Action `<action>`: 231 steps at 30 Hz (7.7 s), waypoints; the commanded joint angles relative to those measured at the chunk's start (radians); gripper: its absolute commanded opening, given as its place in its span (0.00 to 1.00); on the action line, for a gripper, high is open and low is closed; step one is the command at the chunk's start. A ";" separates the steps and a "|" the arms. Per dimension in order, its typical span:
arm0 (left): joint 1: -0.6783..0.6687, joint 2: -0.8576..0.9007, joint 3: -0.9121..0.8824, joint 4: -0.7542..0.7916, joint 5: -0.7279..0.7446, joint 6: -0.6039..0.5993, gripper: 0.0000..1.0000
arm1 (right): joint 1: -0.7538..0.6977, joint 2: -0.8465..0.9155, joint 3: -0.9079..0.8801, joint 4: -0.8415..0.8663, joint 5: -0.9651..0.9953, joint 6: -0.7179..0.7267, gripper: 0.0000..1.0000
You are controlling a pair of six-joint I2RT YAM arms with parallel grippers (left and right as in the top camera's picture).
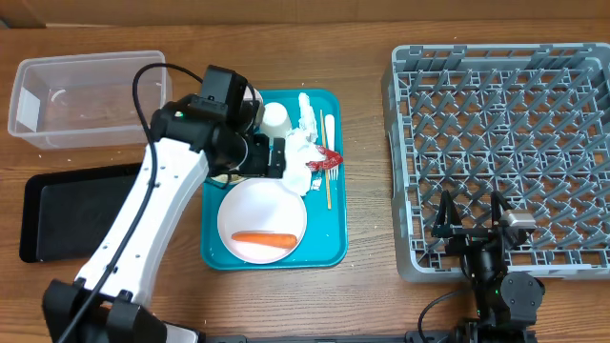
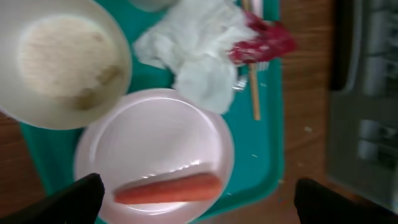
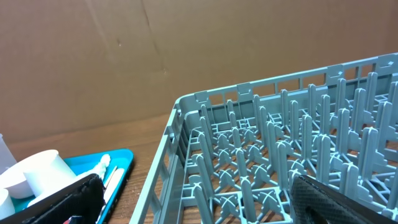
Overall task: Sort waste into correct bins and load items into the dishwasher rack
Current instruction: 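Reach the left gripper over the white plate and grasp the carrot, then carry the carrot left and drop it onto the black tray, then move the left gripper to the white rice bowl and grasp its rim, then carry the rice bowl over the black tray and tip out the rice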
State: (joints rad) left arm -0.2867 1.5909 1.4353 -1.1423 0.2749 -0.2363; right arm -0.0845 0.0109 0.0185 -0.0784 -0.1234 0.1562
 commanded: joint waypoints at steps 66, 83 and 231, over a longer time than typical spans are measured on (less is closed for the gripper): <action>-0.157 0.063 -0.646 0.459 -0.286 -1.379 0.44 | -0.002 -0.008 -0.010 0.006 0.003 -0.004 1.00; -0.137 0.062 -0.338 0.179 -0.277 -1.028 0.10 | -0.002 -0.008 -0.010 0.006 0.003 -0.004 1.00; 1.161 0.035 -0.386 0.343 0.861 0.127 0.04 | -0.002 -0.008 -0.010 0.006 0.003 -0.004 1.00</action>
State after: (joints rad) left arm 0.8574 1.6039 1.0550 -0.8177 1.0767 -0.1215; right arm -0.0845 0.0109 0.0185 -0.0780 -0.1238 0.1562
